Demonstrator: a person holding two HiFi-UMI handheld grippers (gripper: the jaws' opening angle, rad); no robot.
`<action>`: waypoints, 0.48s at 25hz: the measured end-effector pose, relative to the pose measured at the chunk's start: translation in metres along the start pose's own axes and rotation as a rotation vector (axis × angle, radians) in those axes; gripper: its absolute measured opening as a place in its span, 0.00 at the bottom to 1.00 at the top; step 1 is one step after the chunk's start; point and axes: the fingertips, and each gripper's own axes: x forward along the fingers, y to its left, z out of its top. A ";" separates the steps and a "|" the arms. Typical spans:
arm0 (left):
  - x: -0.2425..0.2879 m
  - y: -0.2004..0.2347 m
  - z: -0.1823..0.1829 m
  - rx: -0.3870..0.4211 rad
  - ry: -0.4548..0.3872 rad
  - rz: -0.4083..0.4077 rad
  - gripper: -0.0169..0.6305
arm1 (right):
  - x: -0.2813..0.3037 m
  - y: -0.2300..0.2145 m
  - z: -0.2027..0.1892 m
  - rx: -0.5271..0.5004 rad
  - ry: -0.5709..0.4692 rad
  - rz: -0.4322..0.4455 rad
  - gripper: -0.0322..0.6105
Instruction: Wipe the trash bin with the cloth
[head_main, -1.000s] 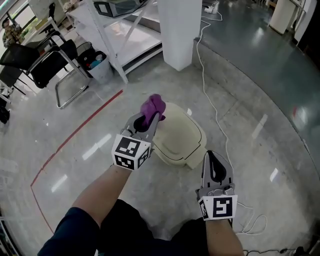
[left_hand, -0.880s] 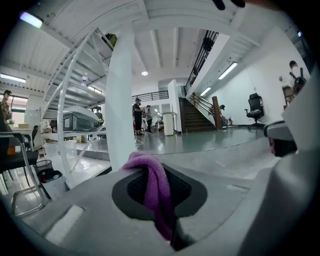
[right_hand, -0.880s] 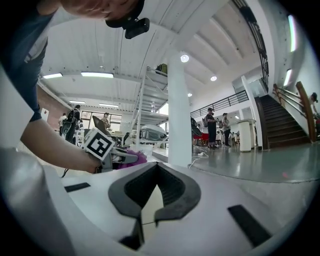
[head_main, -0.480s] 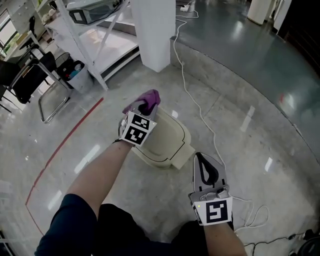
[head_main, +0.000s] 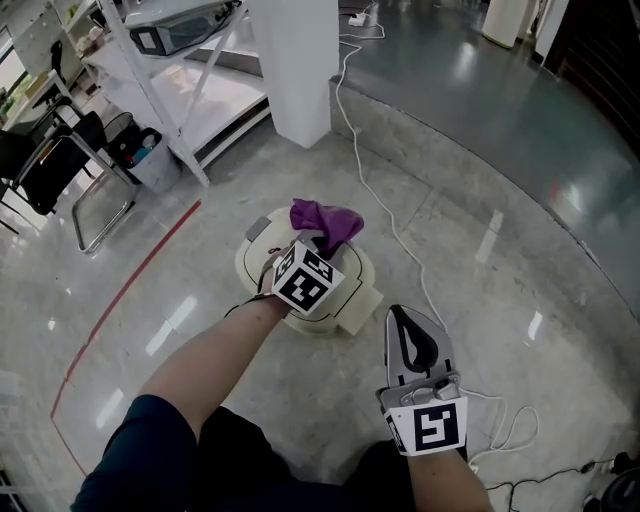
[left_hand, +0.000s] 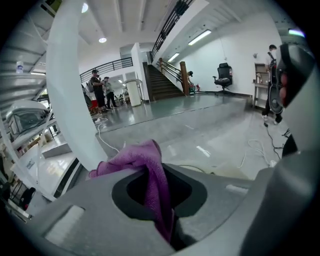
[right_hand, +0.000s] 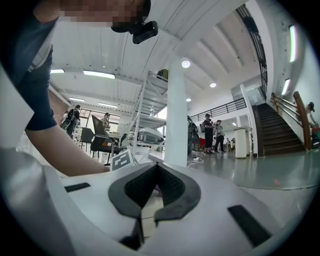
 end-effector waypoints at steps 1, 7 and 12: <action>-0.001 -0.007 0.000 0.003 0.002 -0.017 0.06 | -0.001 0.001 0.000 0.000 -0.002 0.001 0.06; -0.011 -0.059 0.007 0.013 0.005 -0.133 0.06 | -0.004 0.000 0.005 0.004 -0.013 0.002 0.06; -0.021 -0.099 0.005 0.081 0.012 -0.192 0.06 | -0.006 0.000 0.008 0.020 -0.025 0.009 0.06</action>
